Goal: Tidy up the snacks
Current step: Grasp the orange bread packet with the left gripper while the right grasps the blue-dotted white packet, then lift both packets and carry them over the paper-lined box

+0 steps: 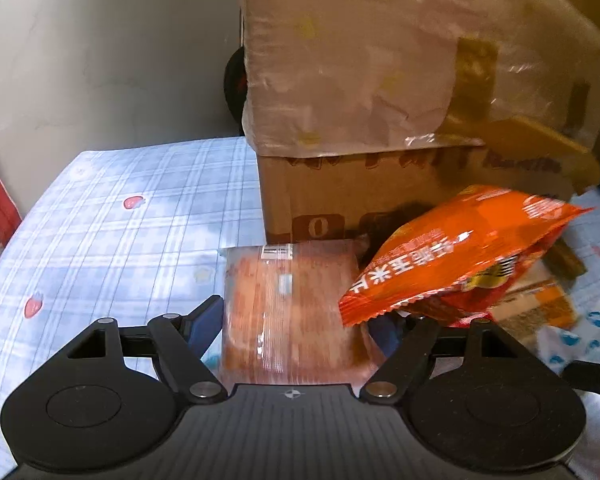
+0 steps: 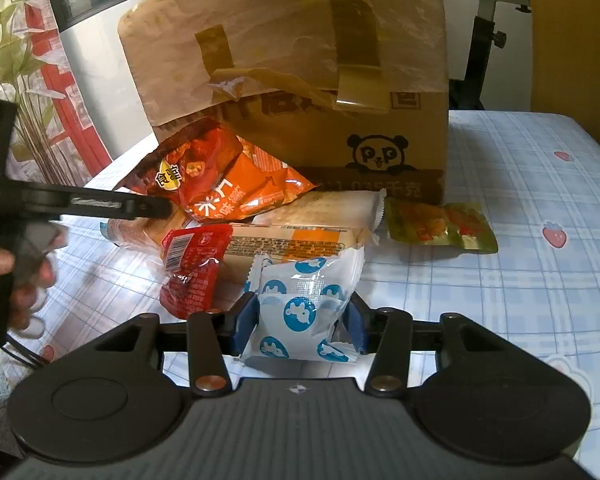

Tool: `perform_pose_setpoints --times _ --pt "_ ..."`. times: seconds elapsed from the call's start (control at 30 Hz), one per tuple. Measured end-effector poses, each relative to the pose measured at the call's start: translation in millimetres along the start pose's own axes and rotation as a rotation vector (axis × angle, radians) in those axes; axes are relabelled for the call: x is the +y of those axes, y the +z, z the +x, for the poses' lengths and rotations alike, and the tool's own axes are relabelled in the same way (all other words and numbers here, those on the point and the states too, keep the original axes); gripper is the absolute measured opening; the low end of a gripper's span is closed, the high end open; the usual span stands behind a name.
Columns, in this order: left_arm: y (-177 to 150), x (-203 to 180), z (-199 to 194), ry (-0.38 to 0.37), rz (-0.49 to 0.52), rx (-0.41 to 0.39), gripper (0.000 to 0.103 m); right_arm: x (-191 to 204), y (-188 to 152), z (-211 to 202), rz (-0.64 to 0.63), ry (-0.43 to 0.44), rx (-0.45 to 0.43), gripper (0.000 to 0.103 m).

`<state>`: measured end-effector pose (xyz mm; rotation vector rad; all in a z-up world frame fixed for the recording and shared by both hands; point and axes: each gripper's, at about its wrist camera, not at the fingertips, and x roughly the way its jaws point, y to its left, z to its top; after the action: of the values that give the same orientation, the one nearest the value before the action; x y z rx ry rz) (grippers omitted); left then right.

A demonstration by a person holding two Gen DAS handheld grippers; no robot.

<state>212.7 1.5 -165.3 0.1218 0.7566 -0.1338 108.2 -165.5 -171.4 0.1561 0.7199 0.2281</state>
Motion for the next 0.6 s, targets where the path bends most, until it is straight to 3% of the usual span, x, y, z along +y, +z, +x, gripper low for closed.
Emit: perform_pose_setpoints --times 0.2,0.6 --pt "-1.8 0.7 16.1 0.011 0.001 0.035 0.077 -2.9 -0.5 -0.2 0.003 0.0 0.008 0.049" --pt "-21.9 18.0 -16.4 0.05 -0.061 0.04 0.075 -1.1 1.7 3.8 -0.005 0.017 0.013 0.049"
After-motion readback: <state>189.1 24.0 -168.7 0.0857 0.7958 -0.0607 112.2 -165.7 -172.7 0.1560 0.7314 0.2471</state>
